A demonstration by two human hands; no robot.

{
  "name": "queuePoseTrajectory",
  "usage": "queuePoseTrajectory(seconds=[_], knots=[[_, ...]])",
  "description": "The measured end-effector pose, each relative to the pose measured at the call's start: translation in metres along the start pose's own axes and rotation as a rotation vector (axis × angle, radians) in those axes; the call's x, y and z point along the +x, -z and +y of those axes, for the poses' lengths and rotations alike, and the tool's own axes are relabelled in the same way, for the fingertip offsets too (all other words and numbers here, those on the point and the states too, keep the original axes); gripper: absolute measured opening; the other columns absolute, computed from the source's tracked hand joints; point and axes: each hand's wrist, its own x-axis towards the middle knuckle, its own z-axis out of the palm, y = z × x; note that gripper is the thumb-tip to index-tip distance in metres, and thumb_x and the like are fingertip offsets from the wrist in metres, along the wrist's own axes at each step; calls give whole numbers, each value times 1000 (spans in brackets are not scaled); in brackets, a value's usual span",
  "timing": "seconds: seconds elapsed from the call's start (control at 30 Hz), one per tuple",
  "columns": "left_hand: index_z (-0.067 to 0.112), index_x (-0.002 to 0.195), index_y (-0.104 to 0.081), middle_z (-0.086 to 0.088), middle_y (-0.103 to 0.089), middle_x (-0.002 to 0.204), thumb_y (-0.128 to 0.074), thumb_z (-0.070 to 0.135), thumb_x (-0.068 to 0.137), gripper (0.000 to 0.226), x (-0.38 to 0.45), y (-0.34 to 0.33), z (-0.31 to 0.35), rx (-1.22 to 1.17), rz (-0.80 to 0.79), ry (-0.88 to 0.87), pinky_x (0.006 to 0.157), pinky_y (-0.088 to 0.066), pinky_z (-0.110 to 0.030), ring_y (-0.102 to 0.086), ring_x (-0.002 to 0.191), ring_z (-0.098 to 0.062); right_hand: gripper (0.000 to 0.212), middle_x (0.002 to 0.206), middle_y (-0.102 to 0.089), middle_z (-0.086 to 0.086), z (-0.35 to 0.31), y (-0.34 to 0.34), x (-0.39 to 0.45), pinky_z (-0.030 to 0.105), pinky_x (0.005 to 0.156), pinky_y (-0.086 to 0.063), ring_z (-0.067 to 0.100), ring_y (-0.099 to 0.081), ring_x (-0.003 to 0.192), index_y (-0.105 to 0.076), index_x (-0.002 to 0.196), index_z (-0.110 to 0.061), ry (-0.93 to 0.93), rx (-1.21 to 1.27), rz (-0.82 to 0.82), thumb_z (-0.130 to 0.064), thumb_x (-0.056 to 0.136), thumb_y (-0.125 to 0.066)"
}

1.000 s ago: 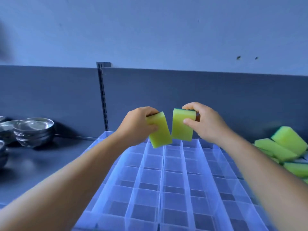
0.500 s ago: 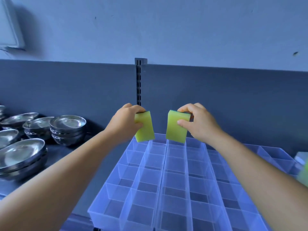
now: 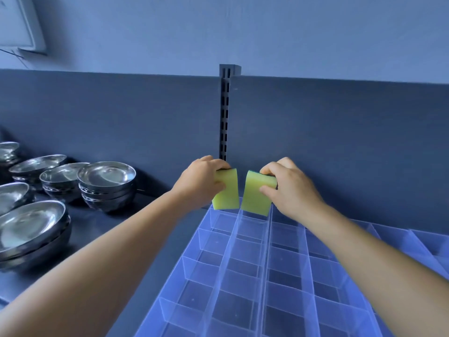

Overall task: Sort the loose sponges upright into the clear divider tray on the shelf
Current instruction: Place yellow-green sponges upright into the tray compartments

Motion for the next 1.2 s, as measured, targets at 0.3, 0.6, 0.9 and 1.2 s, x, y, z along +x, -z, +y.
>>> queuePoseTrajectory(seconds=[0.3,0.6,0.9,1.2], knots=[[28,135,-46,2,-41,126,-55,17,90,47,11,-28,-16,184,-119,-157,81,-52,-38,-47,114,-20,27,117,-48,-2,-3,-27,-2,38,85,-46,23,-44,107,-51,117,-20,-29,-238,-43,-25,91,-56],[16,115,-54,1,-46,116,-51,11,89,26,15,-46,-25,391,-83,-303,60,-42,-34,-43,105,-22,21,113,-45,2,-13,-44,-4,39,78,-50,24,-45,105,-53,111,-15,-131,-327,-65,-21,91,-54],[13,116,-52,-1,-44,121,-52,30,94,28,9,-33,-16,391,-126,-359,69,-32,-27,-43,110,-21,40,125,-44,0,-28,-35,-10,34,91,-42,22,-41,117,-48,128,-20,-226,-316,-100,-31,90,-57],[15,134,-43,0,-50,133,-50,43,93,50,-3,-31,40,232,-171,-574,101,-35,-29,-46,123,-22,74,154,-26,-3,-19,19,-59,35,115,-19,19,-21,142,-20,148,-20,-402,-431,-146,-49,89,-53]])
